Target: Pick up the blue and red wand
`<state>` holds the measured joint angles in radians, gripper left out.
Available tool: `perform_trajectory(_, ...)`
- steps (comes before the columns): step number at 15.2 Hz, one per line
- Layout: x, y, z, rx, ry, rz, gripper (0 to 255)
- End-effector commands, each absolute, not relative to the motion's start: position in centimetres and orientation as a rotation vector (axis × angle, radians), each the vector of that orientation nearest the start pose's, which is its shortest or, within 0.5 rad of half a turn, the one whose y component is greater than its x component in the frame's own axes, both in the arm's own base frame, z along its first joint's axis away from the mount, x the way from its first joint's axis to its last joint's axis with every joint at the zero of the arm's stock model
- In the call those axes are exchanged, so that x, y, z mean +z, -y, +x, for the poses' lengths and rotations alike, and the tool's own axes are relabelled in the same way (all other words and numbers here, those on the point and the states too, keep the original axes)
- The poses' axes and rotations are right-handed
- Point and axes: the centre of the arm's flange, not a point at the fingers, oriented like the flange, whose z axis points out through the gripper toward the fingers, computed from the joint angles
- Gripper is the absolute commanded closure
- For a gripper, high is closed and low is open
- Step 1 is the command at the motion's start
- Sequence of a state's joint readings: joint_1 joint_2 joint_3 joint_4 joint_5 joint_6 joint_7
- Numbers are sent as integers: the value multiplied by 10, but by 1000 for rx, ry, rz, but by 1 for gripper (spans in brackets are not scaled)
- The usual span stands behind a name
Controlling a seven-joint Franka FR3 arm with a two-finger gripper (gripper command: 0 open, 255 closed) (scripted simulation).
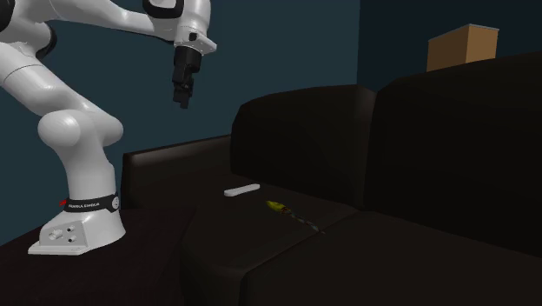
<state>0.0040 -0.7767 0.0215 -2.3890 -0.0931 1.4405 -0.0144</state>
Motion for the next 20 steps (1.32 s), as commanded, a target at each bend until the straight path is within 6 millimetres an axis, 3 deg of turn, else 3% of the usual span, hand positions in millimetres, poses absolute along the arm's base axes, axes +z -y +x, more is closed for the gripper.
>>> perform_trajectory(1, 563, 2, 293, 279, 46, -3238, 0)
perform_trajectory(11, 472, -51, 366, 244, -389, -3196, 0)
perform_trajectory(20, 393, -79, 443, 210, -770, -3107, 0)
